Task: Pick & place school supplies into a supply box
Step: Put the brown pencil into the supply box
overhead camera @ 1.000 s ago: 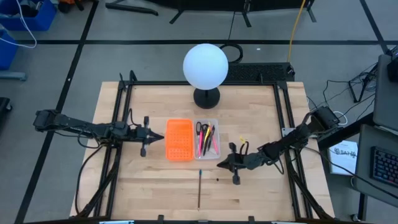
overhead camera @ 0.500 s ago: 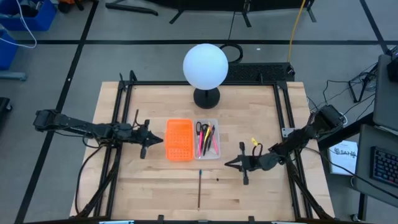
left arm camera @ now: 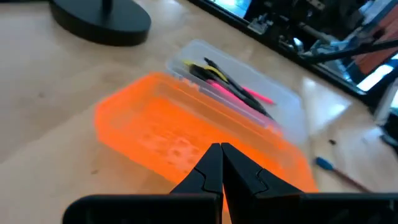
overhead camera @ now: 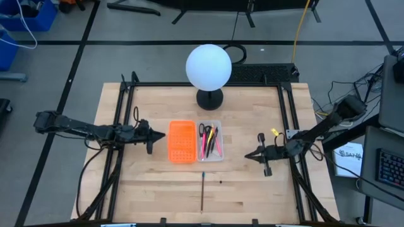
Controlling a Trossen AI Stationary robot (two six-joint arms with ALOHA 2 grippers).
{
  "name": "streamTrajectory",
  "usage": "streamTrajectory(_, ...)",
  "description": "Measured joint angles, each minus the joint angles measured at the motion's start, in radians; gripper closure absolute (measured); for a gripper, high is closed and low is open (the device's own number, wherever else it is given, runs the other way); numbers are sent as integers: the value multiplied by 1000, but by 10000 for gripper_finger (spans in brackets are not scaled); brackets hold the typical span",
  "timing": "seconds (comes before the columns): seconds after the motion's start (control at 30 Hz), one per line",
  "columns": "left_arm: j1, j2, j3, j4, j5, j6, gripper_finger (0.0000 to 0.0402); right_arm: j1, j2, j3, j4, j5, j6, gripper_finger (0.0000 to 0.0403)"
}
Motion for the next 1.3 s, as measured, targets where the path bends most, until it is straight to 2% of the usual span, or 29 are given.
streamTrajectory(0.07, -26, 19, 3, 16, -5, -40, 394, -2, -28, 0, -53, -26, -32, 403)
streamTrajectory(0.23, -136, 119, 116, -5, -121, -110, 394, -1, -86, -1, -96, -107, -98, 403)
streamTrajectory(0.37, -234, 259, 314, -145, -213, -110, 394, -1, -115, -1, -111, -128, -106, 403)
streamTrajectory(0.57, -357, 545, 659, -410, -360, -108, 394, -15, -189, -2, -212, -140, -100, 403)
streamTrajectory(0.73, -403, 716, 839, -462, -458, -137, 394, -106, -286, -2, -344, -282, -94, 403)
streamTrajectory(1.03, -475, 921, 1067, -510, -502, -170, 398, -298, -452, -2, -431, -527, -80, 403)
streamTrajectory(1.13, -497, 999, 1191, -629, -508, -248, 399, -334, -485, -2, -438, -592, -83, 403)
streamTrajectory(1.3, -504, 1153, 1448, -976, -488, -537, 400, -375, -522, -3, -440, -706, -92, 403)
